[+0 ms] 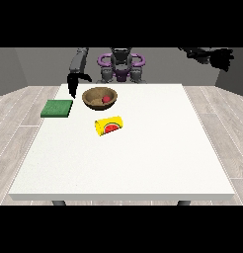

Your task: Pick the cup and pour the ball into the bowl, then pick the bowl and place it on the pad

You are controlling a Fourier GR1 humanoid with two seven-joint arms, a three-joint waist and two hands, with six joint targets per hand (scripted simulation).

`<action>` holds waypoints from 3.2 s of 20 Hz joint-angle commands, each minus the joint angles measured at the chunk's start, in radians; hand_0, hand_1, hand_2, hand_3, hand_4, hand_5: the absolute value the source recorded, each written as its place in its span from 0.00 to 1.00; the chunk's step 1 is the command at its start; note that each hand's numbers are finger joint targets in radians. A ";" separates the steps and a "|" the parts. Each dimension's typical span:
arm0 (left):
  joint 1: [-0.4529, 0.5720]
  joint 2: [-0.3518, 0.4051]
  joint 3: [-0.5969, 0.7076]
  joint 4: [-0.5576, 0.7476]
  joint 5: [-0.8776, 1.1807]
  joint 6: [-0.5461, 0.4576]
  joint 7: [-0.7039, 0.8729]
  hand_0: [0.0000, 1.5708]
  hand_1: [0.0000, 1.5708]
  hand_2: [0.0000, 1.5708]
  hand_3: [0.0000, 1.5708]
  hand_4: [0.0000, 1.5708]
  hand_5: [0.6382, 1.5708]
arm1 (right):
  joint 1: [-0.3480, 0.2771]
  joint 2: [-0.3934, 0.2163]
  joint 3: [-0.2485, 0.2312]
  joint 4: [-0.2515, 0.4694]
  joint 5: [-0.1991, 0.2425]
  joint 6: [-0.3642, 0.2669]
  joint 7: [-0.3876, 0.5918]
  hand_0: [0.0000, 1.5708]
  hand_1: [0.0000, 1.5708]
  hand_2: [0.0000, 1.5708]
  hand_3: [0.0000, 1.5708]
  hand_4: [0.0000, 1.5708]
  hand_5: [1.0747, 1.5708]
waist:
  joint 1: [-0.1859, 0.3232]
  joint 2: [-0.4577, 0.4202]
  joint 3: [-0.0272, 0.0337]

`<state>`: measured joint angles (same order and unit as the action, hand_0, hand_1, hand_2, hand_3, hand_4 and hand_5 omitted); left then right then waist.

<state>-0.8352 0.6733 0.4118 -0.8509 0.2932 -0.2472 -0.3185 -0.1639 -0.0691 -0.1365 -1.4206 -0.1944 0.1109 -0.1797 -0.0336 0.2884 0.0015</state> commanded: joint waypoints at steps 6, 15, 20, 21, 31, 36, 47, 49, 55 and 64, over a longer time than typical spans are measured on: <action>-0.108 0.079 -0.002 -0.048 0.039 -0.027 0.121 0.00 0.00 0.00 0.00 0.00 0.97 | -0.158 0.013 -0.058 0.335 0.000 -0.010 -0.118 0.00 0.00 0.00 0.00 0.21 1.00 | 0.029 0.018 -0.0003; -0.131 0.135 0.021 -0.046 0.069 -0.038 0.162 0.00 0.00 0.00 0.00 0.00 0.96 | -0.240 -0.032 -0.105 0.524 -0.021 0.015 -0.162 0.00 0.00 0.00 0.00 0.24 1.00 | 0.014 0.029 -0.0007; -0.131 0.133 0.020 -0.079 0.101 -0.078 0.168 0.00 0.00 0.00 0.00 0.00 0.95 | -0.258 -0.021 -0.120 0.575 -0.020 -0.013 -0.202 0.00 0.00 0.00 0.00 0.20 0.99 | 0.067 0.048 -0.0006; -0.149 0.155 0.020 -0.075 0.093 -0.056 0.199 0.00 0.00 0.00 0.00 0.00 0.95 | -0.246 -0.008 -0.107 0.574 -0.017 -0.004 -0.213 0.00 0.00 0.00 0.00 0.19 0.99 | 0.050 0.032 -0.0005; -0.233 0.136 -0.012 -0.077 0.120 -0.079 0.248 0.00 0.00 0.00 0.00 0.00 0.96 | -0.283 0.067 0.011 0.559 -0.019 -0.208 -0.211 0.00 0.00 0.00 0.00 0.28 1.00 | 0.144 0.059 -0.0005; -0.221 0.153 0.005 -0.092 0.128 -0.085 0.232 0.00 0.00 0.00 0.00 0.00 0.96 | -0.237 0.067 -0.038 0.587 -0.017 -0.235 -0.154 0.00 0.00 0.00 0.00 0.31 0.96 | 0.151 0.078 -0.0012; -0.157 0.162 0.024 0.037 0.108 -0.086 0.206 0.00 0.00 0.00 0.00 0.00 0.97 | -0.194 -0.086 0.116 0.411 0.236 -0.376 0.146 1.00 1.00 1.00 1.00 0.77 0.81 | 0.058 -0.050 -0.0049; -0.119 0.179 0.036 0.094 0.100 -0.117 0.169 0.00 0.00 0.00 0.00 0.00 0.97 | -0.245 -0.142 0.144 0.321 0.261 -0.364 0.313 1.00 1.00 1.00 1.00 0.80 0.77 | 0.030 -0.099 -0.0071; -0.074 0.297 0.099 0.209 0.103 -0.167 0.119 0.00 0.00 0.00 0.00 0.00 0.97 | -0.321 -0.165 0.165 0.208 0.263 -0.311 0.520 1.00 1.00 1.00 1.00 0.80 0.81 | -0.054 -0.091 -0.0027; -0.111 0.317 0.096 0.144 0.118 -0.155 0.101 0.00 0.00 0.00 0.00 0.00 0.96 | -0.424 -0.330 0.042 0.360 0.241 -0.197 0.396 1.00 1.00 1.00 1.00 0.82 0.89 | -0.018 0.014 -0.0009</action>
<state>-0.9087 0.9782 0.5141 -0.6813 0.4041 -0.4155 -0.2381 -0.5229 -0.3481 -0.0619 -1.1204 0.0469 -0.1241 0.2260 -0.0609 0.2742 -0.0006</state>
